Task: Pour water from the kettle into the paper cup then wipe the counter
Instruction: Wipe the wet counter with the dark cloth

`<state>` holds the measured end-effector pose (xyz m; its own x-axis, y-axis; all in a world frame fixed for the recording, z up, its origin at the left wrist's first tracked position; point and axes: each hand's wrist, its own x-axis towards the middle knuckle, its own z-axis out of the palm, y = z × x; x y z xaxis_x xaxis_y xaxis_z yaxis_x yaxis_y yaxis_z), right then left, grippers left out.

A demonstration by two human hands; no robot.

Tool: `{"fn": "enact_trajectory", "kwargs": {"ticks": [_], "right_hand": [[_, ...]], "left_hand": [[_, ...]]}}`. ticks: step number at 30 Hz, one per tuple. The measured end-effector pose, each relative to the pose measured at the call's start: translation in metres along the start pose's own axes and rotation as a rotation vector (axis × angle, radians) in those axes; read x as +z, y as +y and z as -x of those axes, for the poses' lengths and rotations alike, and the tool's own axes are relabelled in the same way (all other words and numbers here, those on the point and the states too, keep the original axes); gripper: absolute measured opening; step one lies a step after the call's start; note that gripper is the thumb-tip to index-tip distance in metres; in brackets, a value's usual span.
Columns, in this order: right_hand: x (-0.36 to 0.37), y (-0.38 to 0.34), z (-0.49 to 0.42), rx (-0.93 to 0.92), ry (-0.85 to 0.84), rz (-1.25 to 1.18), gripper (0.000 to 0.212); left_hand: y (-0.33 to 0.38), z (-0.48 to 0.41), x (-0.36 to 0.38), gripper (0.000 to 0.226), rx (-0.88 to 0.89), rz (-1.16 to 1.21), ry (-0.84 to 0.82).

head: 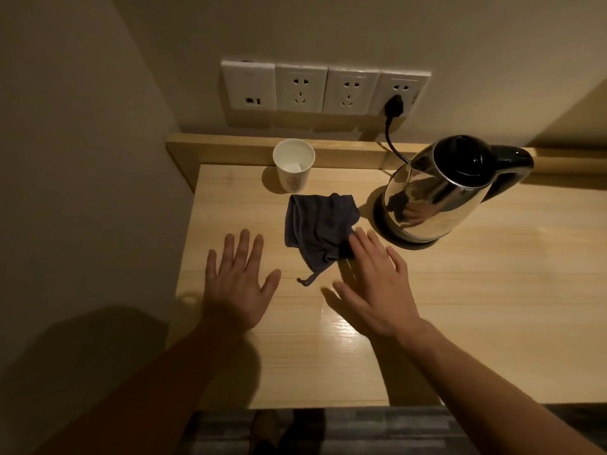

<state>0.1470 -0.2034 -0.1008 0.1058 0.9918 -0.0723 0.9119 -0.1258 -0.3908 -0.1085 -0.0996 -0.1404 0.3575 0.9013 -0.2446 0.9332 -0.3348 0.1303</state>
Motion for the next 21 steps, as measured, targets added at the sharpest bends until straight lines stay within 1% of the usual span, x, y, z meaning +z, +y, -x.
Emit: {"fn": "enact_trajectory", "kwargs": {"ticks": [2,3,5,7,8,13,18,21], "right_hand": [[-0.005,-0.013,-0.04,-0.054,0.029,0.012,0.079],[-0.006,-0.018,-0.061,-0.067,0.015,0.032,0.078],[-0.003,-0.023,-0.097,-0.071,-0.071,0.086,0.078],[0.005,-0.023,-0.118,-0.066,-0.165,0.143,0.08],[0.008,-0.021,-0.124,-0.064,-0.186,0.167,0.081],[0.017,-0.017,-0.127,-0.026,-0.195,0.191,0.083],[0.019,-0.013,-0.112,-0.051,-0.209,0.181,0.085],[0.022,-0.012,-0.092,-0.074,-0.201,0.198,0.087]], "left_hand": [[-0.001,-0.001,0.002,0.081,0.011,-0.005,0.013],[-0.002,0.0,0.003,0.081,0.018,-0.009,0.018],[-0.003,0.002,0.004,0.08,0.021,-0.01,0.027],[-0.002,0.002,0.005,0.081,0.02,0.0,0.047],[-0.002,0.001,0.005,0.081,0.022,-0.002,0.062],[-0.003,-0.003,0.005,0.081,0.014,-0.014,0.046],[-0.001,-0.001,0.003,0.079,-0.001,-0.036,0.018],[0.001,-0.001,0.002,0.079,-0.001,-0.038,0.031]]}}
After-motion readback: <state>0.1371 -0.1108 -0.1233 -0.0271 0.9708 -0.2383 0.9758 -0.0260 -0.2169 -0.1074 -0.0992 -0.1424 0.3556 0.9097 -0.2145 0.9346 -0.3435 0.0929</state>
